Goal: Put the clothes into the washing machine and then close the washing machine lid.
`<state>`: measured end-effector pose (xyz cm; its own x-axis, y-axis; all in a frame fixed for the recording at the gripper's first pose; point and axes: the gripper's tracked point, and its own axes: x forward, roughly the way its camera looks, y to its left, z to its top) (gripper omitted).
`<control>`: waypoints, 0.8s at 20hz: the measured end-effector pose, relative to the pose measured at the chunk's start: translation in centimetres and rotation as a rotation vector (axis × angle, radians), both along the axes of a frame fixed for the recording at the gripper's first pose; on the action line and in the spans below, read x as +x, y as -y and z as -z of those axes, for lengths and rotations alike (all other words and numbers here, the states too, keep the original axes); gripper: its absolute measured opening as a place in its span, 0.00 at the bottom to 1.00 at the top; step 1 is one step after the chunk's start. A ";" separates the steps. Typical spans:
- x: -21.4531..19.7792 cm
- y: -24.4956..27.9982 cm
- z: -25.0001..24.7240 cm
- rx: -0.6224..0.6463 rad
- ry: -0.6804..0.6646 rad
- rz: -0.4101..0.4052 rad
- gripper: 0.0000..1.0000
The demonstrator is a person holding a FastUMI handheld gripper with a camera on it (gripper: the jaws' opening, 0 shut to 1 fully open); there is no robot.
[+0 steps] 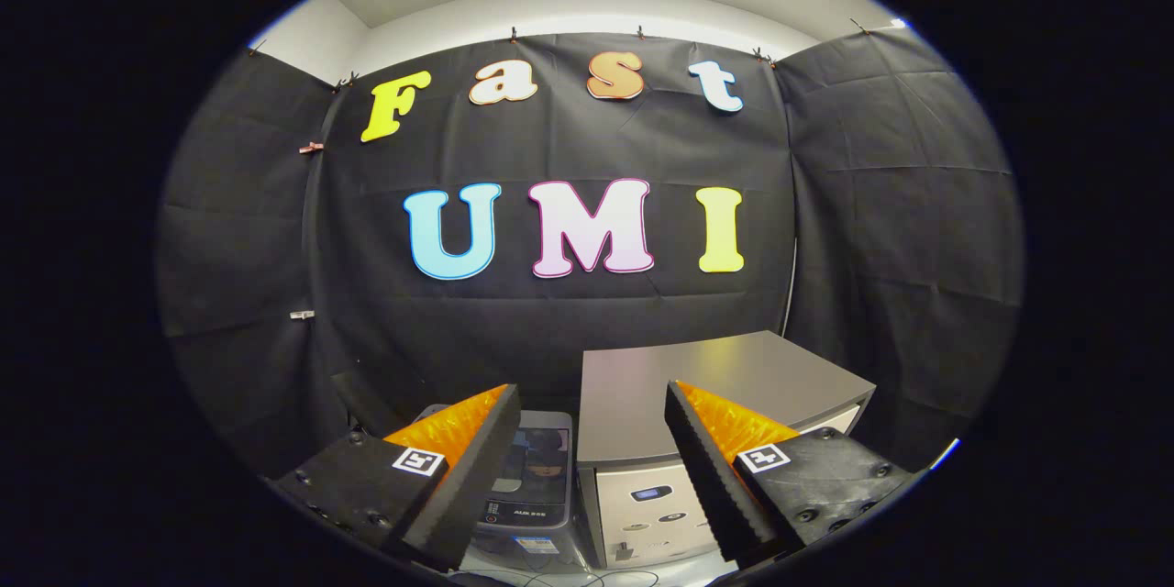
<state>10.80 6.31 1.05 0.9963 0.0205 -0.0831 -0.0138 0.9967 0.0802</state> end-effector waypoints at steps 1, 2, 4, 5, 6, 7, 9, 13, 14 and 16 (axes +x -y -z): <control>0.0 0.0 0.1 -0.007 -0.001 -0.001 1.00; 0.0 -0.1 0.0 -0.011 0.002 0.000 1.00; 0.0 -0.4 0.0 -0.009 0.005 -0.006 1.00; -0.1 -0.6 0.0 -0.008 0.005 -0.010 1.00; -0.2 -0.6 0.0 -0.010 0.007 -0.009 1.00; -0.3 -0.6 0.0 -0.011 0.009 -0.007 1.00; -0.3 -0.8 0.0 -0.008 0.010 -0.009 1.00; -0.4 -1.2 0.1 -0.010 0.010 -0.013 1.00; -0.4 -1.5 0.2 -0.011 0.008 -0.016 1.00; -0.6 -2.0 0.3 -0.013 0.008 -0.025 1.00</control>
<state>10.21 8.33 0.73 0.9962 0.0440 -0.0755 -0.0389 0.9970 0.0669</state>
